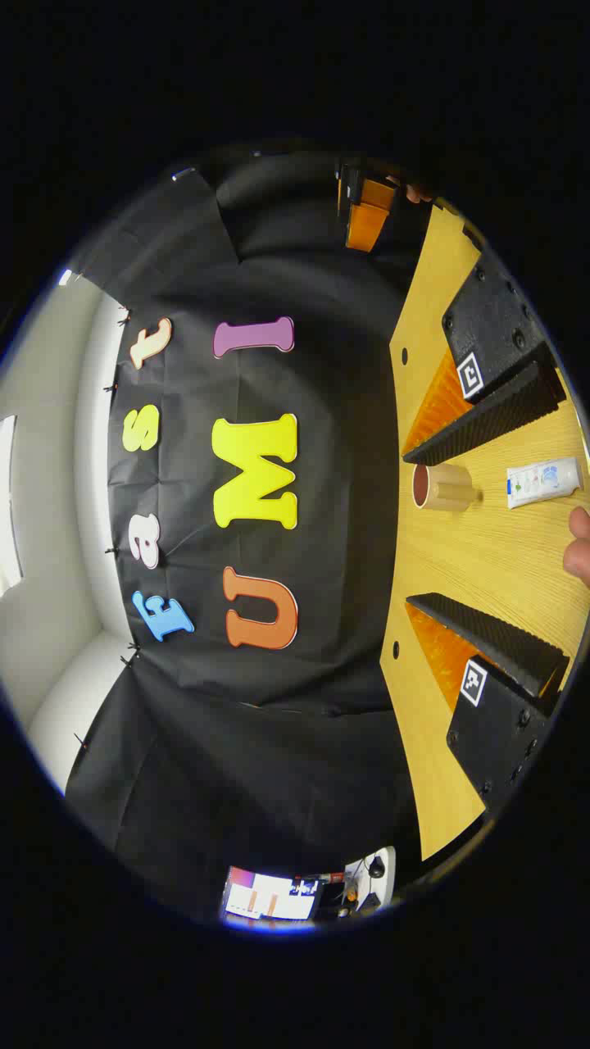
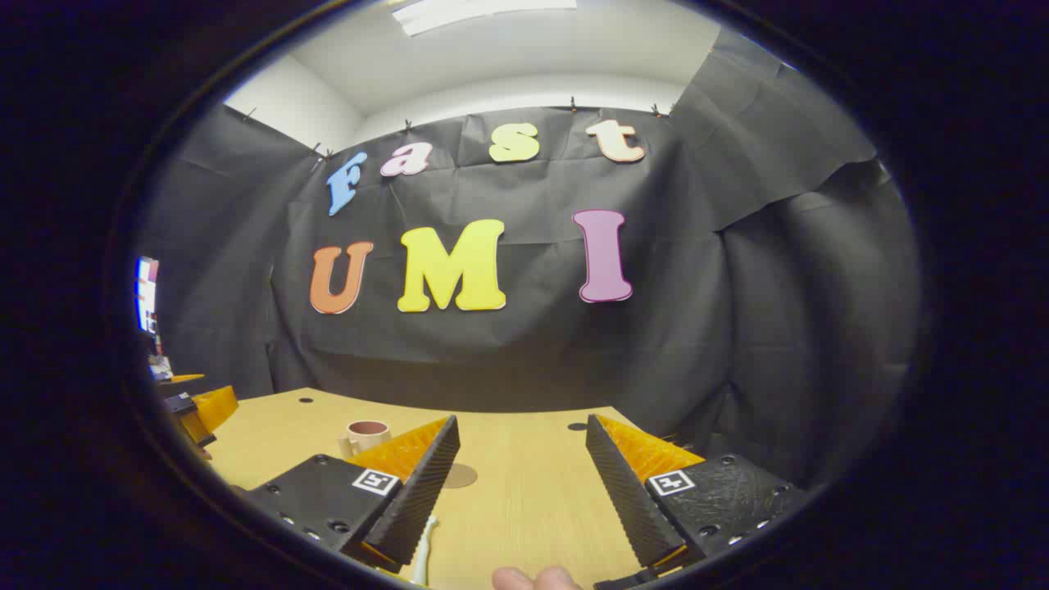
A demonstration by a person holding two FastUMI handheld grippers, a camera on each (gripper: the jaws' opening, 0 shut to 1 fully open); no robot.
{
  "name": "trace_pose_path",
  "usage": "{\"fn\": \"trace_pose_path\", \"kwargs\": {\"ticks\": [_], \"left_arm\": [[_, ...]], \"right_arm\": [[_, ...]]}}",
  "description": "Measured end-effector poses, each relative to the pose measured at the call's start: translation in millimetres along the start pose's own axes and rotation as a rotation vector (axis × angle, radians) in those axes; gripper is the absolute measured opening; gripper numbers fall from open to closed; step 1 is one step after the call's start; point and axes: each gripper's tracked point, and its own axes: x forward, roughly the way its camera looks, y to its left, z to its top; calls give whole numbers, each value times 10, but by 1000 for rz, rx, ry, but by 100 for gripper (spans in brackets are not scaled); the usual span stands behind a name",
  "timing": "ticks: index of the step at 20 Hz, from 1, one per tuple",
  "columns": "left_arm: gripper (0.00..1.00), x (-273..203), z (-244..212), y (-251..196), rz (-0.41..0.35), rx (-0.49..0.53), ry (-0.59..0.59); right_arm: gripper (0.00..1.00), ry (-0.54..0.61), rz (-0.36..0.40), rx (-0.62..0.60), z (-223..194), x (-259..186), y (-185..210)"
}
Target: Put the toothbrush and toothpaste on the desktop into the cup, then pick up the cup and place it on the coaster on the desktop.
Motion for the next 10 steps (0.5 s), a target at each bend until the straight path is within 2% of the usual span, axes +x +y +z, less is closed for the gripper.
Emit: {"fn": "trace_pose_path", "kwargs": {"ticks": [5, 10], "left_arm": [[99, 24, -101, -151, -59, -29, 18], [99, 107, -137, -178, -75, -29, 16]], "right_arm": [[94, 25, -26, 2, -84, 5, -3], [94, 1, -90, -4, -50, -4, -190]]}}
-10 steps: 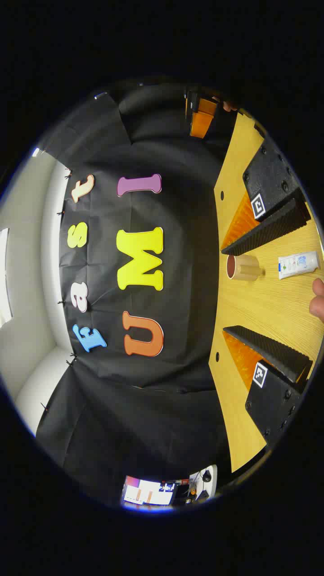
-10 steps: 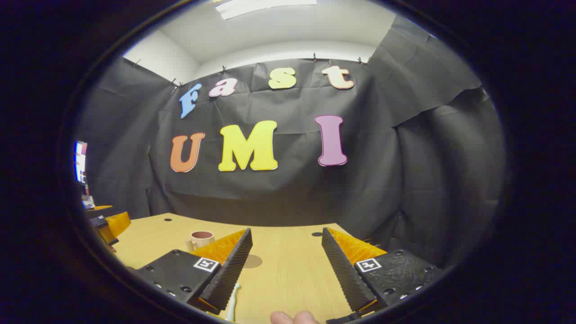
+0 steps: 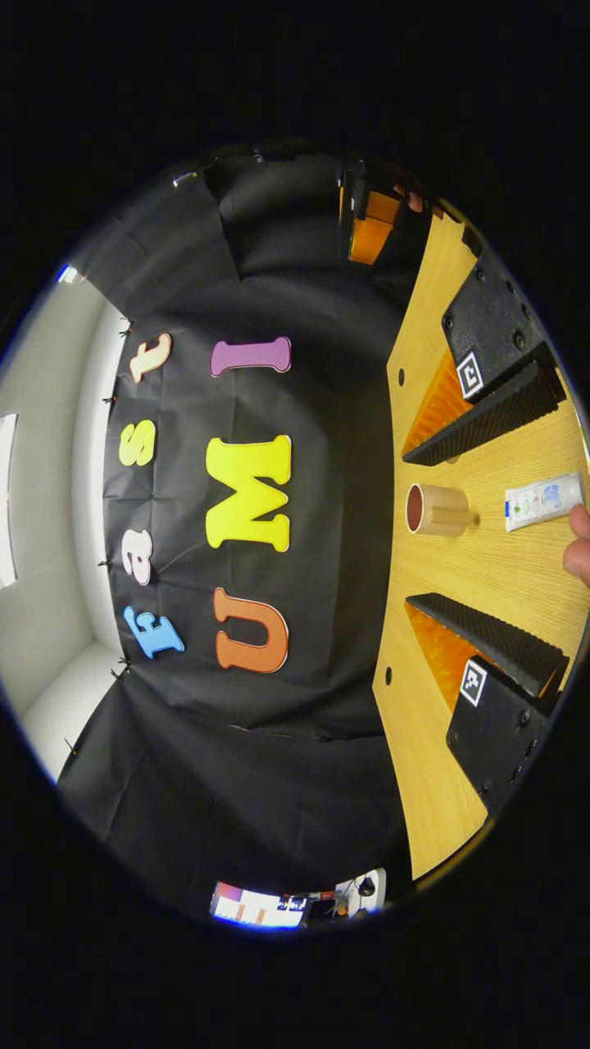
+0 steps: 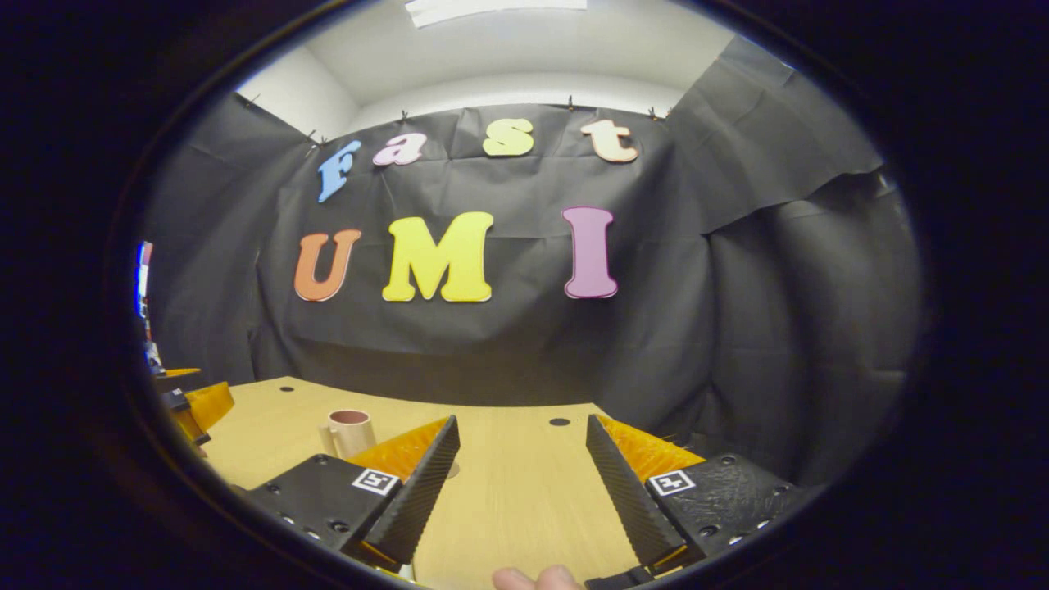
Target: Put the toothbrush and toothpaste on the desktop into the cup, then pick up the cup and place it on the coaster on the desktop.
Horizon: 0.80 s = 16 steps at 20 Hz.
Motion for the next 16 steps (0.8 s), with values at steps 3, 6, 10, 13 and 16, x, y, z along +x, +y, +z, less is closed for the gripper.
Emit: {"fn": "trace_pose_path", "kwargs": {"ticks": [3, 6, 10, 13, 16], "left_arm": [[99, 57, 31, -41, -11, 28, -2], [99, 104, 55, -55, -23, 40, -10], [99, 101, -25, -7, -15, 69, 10], [99, 86, -79, 38, -8, 71, 31], [99, 74, -131, 19, -18, 64, 53]], "right_arm": [[94, -5, -22, 31, 14, 17, -49], [94, 2, -36, 1, -28, 52, -96], [94, 15, -16, 3, -134, 81, 7], [94, 40, 12, 4, -224, 85, 112], [94, 37, 15, 0, -211, 91, 168]]}}
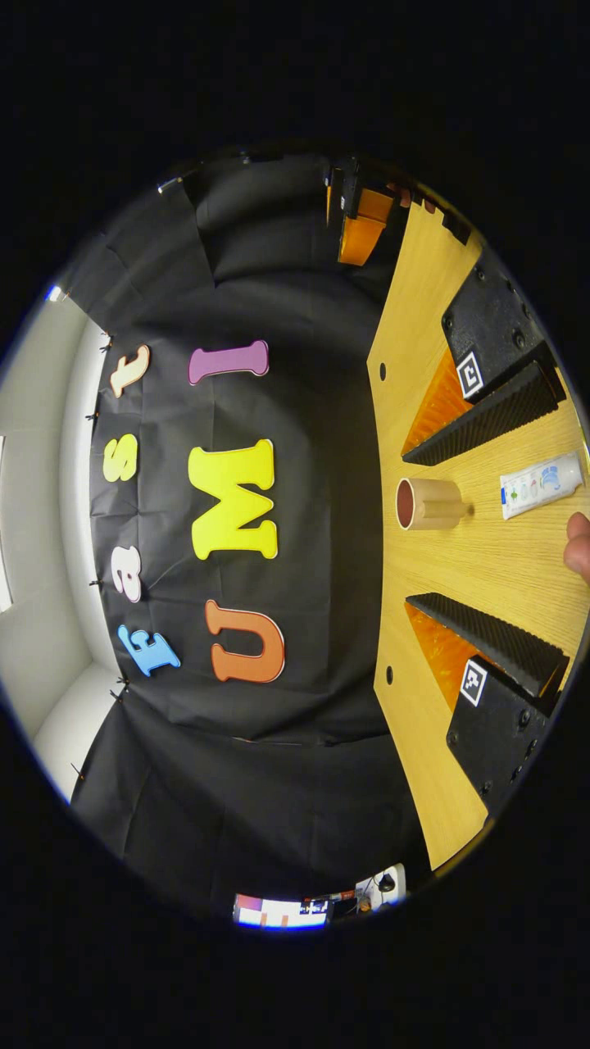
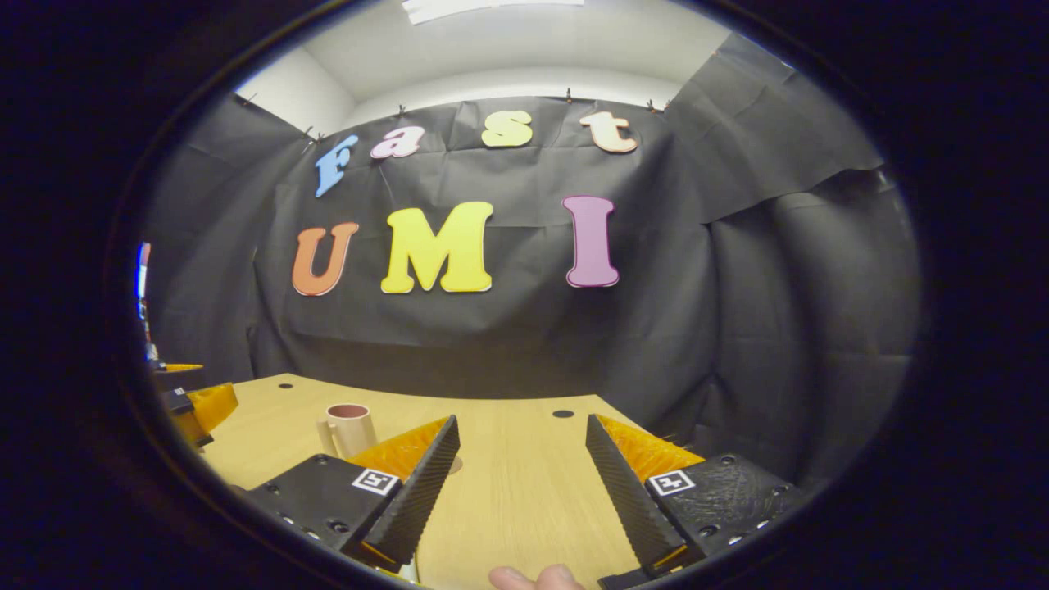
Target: Put the toothbrush and toothpaste on the desktop into the cup, then pick up the cup and place it on the coaster on the desktop.
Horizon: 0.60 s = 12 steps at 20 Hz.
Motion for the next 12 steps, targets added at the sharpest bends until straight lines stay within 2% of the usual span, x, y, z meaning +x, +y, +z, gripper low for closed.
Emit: {"fn": "trace_pose_path", "kwargs": {"ticks": [3, 10, 12], "left_arm": [[99, -13, -104, -72, 1, 2, 50], [99, -81, -663, -206, 2, -80, 277], [100, -119, -834, -287, -19, -105, 349]], "right_arm": [[94, 5, 34, -29, -43, -57, 75], [94, 68, 55, -32, -276, -87, 142], [94, 85, 60, -43, -337, -82, 183]]}}
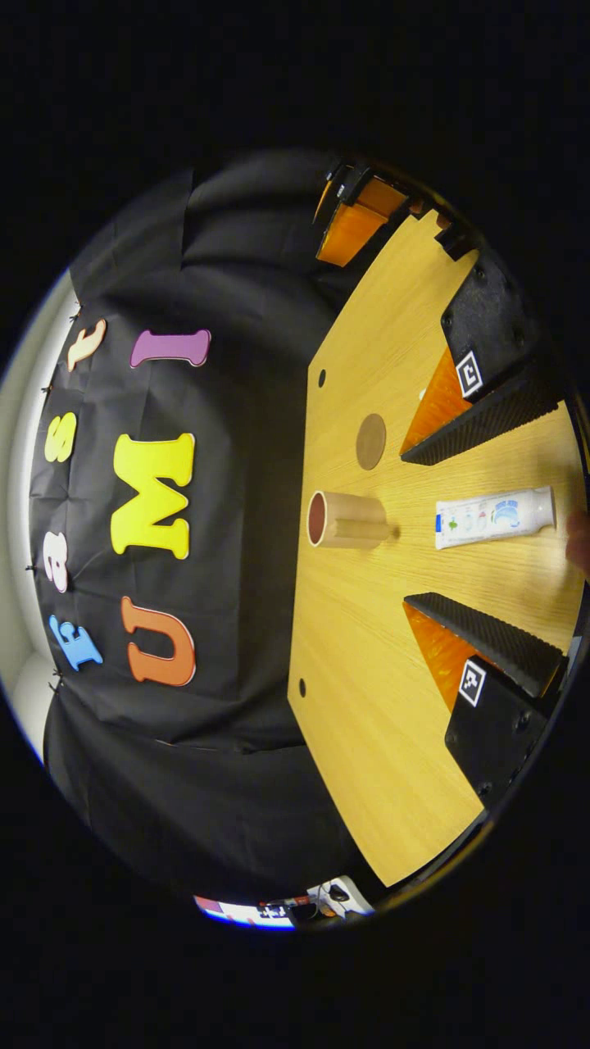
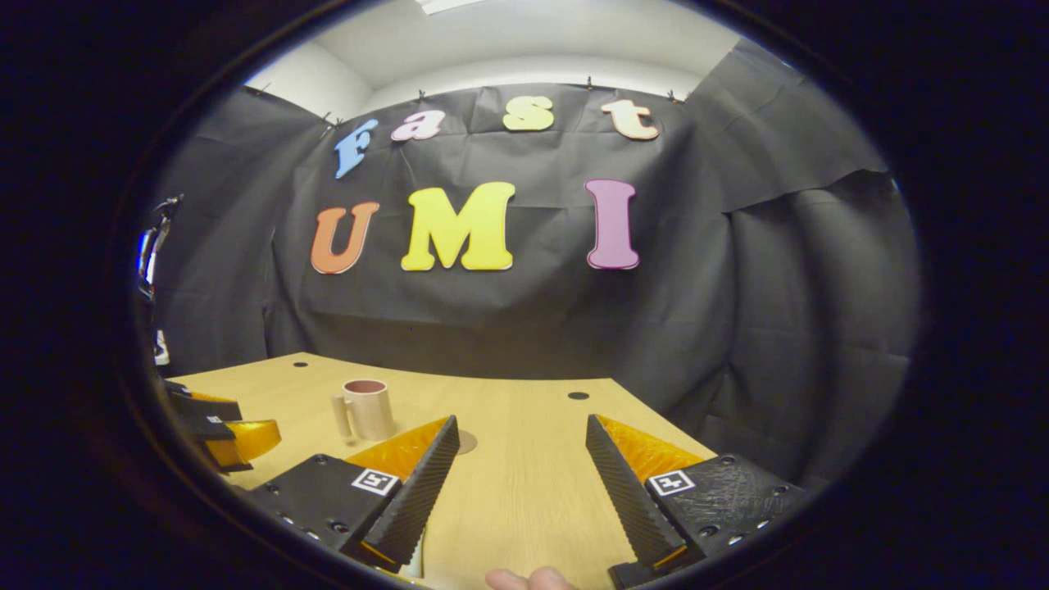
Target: Put the toothbrush and toothpaste on the desktop into the cup, then pick up the cup and place it on the coaster on the desktop.
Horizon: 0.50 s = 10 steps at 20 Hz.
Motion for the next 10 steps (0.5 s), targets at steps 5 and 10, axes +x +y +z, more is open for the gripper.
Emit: {"fn": "trace_pose_path", "kwargs": {"ticks": [5, 10], "left_arm": [[100, 67, -277, -76, -22, 18, 127], [100, 159, -494, -197, -50, 31, 219]], "right_arm": [[94, 30, 25, 10, -96, 8, 107], [94, 77, 26, 10, -259, 65, 124]]}}
